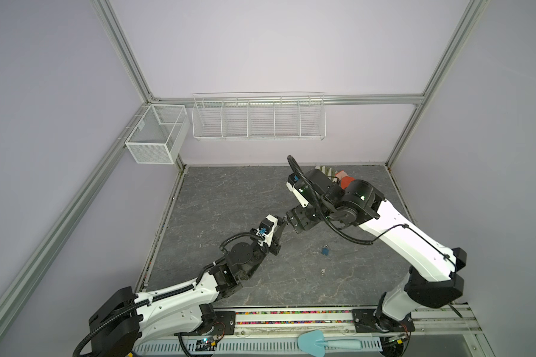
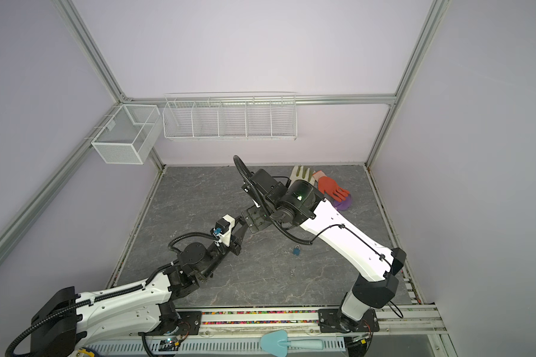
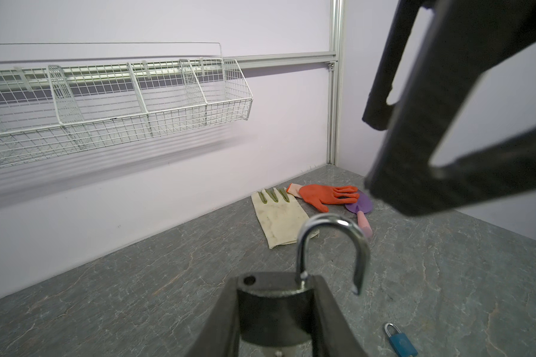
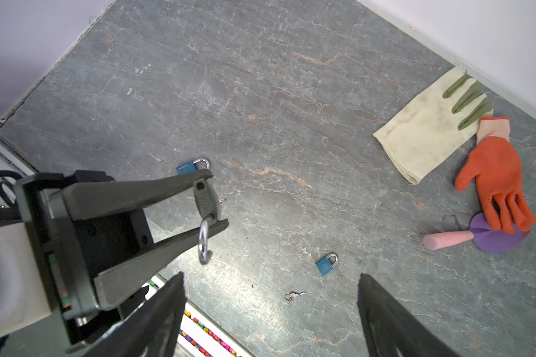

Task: Unlock with the key

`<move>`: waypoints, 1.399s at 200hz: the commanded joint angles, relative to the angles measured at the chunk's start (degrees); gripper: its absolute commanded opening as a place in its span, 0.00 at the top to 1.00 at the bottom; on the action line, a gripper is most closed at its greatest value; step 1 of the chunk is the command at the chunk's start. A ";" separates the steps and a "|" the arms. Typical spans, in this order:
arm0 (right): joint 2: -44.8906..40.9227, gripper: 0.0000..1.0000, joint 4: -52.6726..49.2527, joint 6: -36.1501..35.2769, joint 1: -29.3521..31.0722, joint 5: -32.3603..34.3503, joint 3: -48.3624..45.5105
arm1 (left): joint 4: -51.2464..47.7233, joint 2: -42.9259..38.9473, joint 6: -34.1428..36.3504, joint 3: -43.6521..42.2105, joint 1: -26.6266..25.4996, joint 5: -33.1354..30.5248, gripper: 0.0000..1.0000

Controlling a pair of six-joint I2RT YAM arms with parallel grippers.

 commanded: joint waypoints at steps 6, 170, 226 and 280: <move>1.20 0.12 1.63 -0.09 0.17 -0.97 -1.43 | -0.41 -0.41 -0.91 2.40 -0.07 -0.36 1.00; 2.03 0.12 -0.76 0.18 -1.55 4.90 -2.37 | -0.35 -1.25 -0.90 2.36 -0.09 -1.33 1.00; -2.60 0.12 3.06 -0.19 -1.70 -0.25 -4.61 | -4.07 0.43 -6.11 4.13 -0.01 -5.82 1.00; -14.54 0.11 16.47 4.88 -10.26 -6.67 -27.14 | -39.40 10.89 -31.53 17.65 3.56 -6.02 1.00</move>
